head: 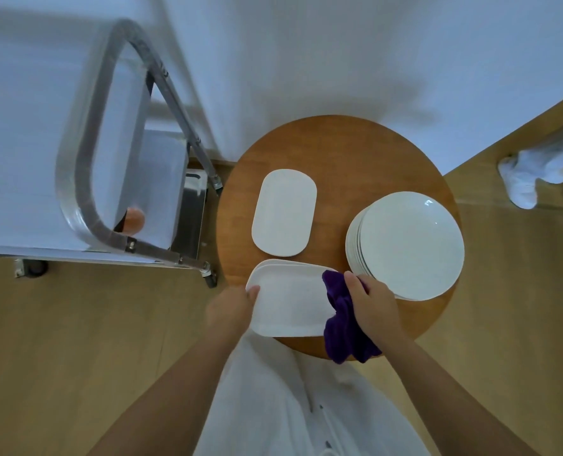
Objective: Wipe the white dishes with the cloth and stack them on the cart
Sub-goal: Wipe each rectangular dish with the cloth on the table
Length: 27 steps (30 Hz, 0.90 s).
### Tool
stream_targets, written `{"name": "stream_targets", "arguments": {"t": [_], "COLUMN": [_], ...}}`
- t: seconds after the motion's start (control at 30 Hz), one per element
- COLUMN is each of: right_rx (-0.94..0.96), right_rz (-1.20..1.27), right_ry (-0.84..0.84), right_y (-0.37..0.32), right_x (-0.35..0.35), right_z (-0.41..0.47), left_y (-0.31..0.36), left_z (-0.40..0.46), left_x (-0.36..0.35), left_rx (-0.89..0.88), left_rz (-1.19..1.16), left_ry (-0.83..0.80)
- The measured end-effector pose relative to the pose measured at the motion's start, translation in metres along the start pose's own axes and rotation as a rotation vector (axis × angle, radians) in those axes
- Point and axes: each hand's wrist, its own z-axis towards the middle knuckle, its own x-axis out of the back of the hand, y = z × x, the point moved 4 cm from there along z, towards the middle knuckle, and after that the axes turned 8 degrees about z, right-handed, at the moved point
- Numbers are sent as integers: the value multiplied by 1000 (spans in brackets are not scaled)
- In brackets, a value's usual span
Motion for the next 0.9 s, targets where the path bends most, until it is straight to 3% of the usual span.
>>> {"name": "stream_targets", "arguments": {"t": [0.2, 0.5, 0.57, 0.7, 0.9], "right_rx": [-36, -31, -25, -62, -90], "right_rz": [1, -16, -10, 19, 77], "right_ry": [-13, -57, -55, -68, -51], "right_y": [3, -3, -7, -15, -26], "right_x": [-6, -15, -17, -21, -24], "right_z": [6, 23, 30, 44, 60], "left_y": [-1, 8, 4, 6, 44], "left_z": [19, 40, 45, 71, 108], "left_x": [-1, 7, 14, 32, 41], "left_rx": [-14, -27, -4, 188, 203], "left_rz": [256, 254, 151, -273, -302], "left_ry": [-89, -167, -113, -30, -45]}}
